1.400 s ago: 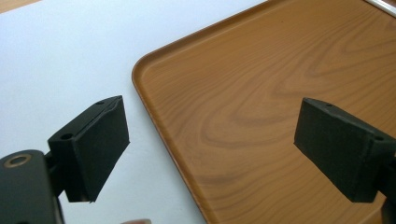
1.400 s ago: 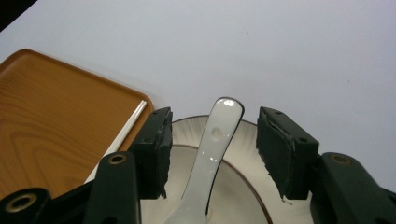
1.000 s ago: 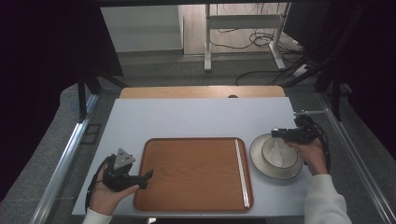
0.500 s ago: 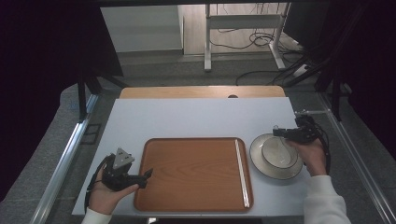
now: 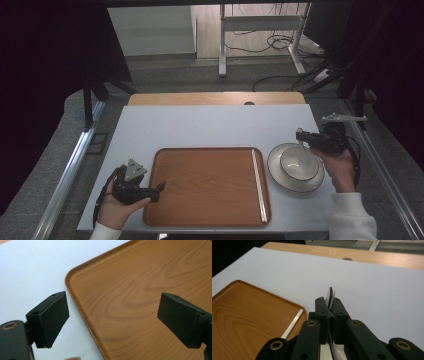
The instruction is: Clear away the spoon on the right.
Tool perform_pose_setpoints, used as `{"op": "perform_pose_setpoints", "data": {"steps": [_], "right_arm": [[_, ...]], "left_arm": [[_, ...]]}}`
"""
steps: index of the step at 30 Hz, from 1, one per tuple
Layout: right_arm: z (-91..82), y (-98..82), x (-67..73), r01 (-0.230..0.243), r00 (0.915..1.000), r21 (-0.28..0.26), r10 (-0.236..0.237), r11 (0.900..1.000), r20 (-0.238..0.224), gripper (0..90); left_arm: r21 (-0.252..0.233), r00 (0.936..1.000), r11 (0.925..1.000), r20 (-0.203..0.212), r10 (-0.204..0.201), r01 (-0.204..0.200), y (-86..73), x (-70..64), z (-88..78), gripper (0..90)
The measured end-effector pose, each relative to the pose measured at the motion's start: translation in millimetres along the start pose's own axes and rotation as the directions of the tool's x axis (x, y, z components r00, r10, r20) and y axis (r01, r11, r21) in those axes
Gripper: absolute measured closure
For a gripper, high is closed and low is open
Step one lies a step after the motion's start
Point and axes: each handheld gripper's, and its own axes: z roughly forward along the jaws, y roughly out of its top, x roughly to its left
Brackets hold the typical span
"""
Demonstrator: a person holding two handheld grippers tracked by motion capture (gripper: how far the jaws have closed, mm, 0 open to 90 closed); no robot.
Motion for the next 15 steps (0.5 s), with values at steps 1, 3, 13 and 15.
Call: {"op": "perform_pose_setpoints", "data": {"steps": [1,3,13,15], "right_arm": [[-1.9,1.8,2.7,0.007,1.0000,-0.006,-0.007,1.000,-0.002,86.1],[-5.7,5.4,9.0,0.026,0.9997,-0.017,-0.026,1.000,-0.004,86.1],[-25.9,16.7,36.8,0.099,0.9948,-0.067,-0.100,0.993,-0.016,86.1],[-26.7,18.6,45.1,0.120,0.9922,-0.066,-0.122,0.991,-0.026,86.1]], "left_arm": [[-0.003,1.0000,1.0000,-0.001,0.000,0.000,0.3,-0.3,-0.8,9.8],[-0.009,1.0000,1.0000,-0.004,-0.003,0.003,0.8,-0.6,-1.9,9.8],[-0.015,1.0000,0.9999,-0.006,-0.003,0.003,1.3,-1.4,-2.3,9.7],[-0.016,1.0000,0.9999,-0.007,-0.002,0.002,2.2,0.1,-3.4,9.8]]}}
